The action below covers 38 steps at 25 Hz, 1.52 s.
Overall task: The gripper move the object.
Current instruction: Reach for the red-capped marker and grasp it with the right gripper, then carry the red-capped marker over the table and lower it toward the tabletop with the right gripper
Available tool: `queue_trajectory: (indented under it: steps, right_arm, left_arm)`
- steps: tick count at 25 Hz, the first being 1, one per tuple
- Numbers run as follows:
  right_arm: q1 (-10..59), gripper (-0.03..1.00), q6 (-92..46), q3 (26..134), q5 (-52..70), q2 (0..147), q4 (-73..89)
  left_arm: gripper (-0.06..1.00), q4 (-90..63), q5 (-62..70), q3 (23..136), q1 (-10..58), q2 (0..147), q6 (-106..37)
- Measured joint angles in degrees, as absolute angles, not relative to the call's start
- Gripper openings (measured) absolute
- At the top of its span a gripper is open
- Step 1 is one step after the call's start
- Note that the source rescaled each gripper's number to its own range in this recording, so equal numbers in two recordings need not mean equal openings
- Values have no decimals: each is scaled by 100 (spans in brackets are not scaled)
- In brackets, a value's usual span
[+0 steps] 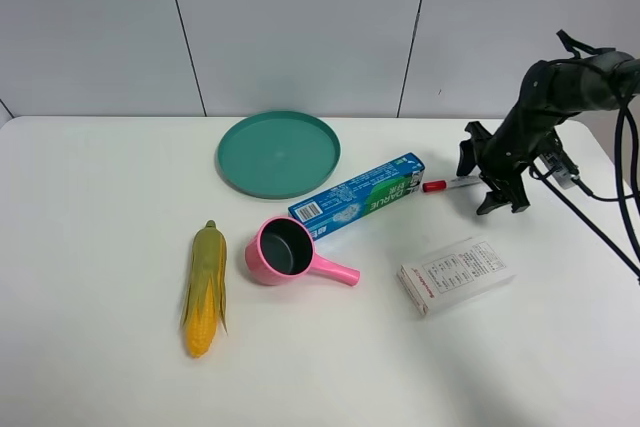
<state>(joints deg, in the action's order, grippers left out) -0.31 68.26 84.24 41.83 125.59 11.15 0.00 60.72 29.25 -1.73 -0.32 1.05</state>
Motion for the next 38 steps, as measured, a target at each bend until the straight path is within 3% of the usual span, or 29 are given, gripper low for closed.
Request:
queue_trajectory:
  steps: [4, 12, 15, 20, 29, 38]
  right_arm:
    - [-153, 52, 6706, 8424, 4183, 12584, 1661]
    - [-226, 47, 6308, 8424, 4247, 12603, 2137]
    - [-226, 34, 6105, 8424, 4317, 12619, 2310]
    - [-226, 1, 5619, 8424, 4570, 12619, 2345]
    - [-226, 0, 4935, 8424, 4795, 12619, 2136]
    - [-226, 0, 3285, 8424, 4795, 12313, 2047]
  left_arm:
    - [100, 0, 6072, 2925, -173, -32, 105]
    - [100, 0, 6072, 2925, -173, -32, 105]
    - [100, 0, 6072, 2925, -173, -32, 105]
    - [100, 0, 6072, 2925, -173, -32, 105]
    - [100, 0, 6072, 2925, -173, -32, 105]
    - [100, 0, 6072, 2925, -173, -32, 105]
